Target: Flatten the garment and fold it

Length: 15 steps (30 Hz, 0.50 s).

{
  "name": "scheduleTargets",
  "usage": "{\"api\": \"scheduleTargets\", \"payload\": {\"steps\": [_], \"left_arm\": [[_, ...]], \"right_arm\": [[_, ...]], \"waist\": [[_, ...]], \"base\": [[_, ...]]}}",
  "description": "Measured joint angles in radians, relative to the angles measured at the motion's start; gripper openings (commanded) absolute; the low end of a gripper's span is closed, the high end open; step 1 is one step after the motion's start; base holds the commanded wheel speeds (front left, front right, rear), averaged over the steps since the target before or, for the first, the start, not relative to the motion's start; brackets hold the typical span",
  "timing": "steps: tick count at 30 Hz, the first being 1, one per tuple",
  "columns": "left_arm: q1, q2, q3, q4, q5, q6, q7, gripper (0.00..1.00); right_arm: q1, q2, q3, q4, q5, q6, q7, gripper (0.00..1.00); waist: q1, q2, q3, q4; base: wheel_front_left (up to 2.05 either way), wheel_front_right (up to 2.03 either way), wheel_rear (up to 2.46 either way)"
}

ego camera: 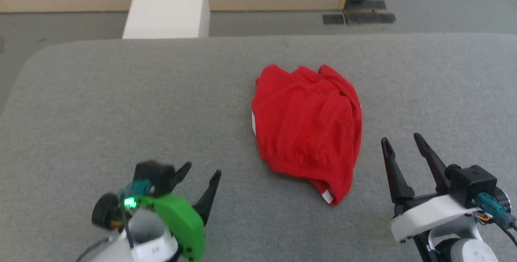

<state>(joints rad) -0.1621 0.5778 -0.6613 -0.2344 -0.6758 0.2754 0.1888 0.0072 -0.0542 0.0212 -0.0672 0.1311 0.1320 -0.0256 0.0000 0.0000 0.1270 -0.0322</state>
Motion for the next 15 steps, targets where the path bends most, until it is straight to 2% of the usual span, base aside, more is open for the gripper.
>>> {"api": "scheduleTargets", "payload": {"steps": [7,15], "left_arm": [[-0.224,-0.022,-0.012,-0.027,-0.061,-0.010,0.262,1.00],[-0.423,-0.085,-0.066,0.081,-0.124,-0.009,0.536,1.00]], "right_arm": [[-0.024,0.001,0.015,-0.004,-0.002,0.000,-0.025,1.00],[-0.061,0.001,0.030,0.000,-0.006,0.000,-0.057,1.00]], "waist": [[0.0000,0.0000,0.088,-0.043],[0.0002,0.0000,0.177,-0.112]], "base": [[0.00,0.00,0.00],[0.00,0.00,0.00]]}}
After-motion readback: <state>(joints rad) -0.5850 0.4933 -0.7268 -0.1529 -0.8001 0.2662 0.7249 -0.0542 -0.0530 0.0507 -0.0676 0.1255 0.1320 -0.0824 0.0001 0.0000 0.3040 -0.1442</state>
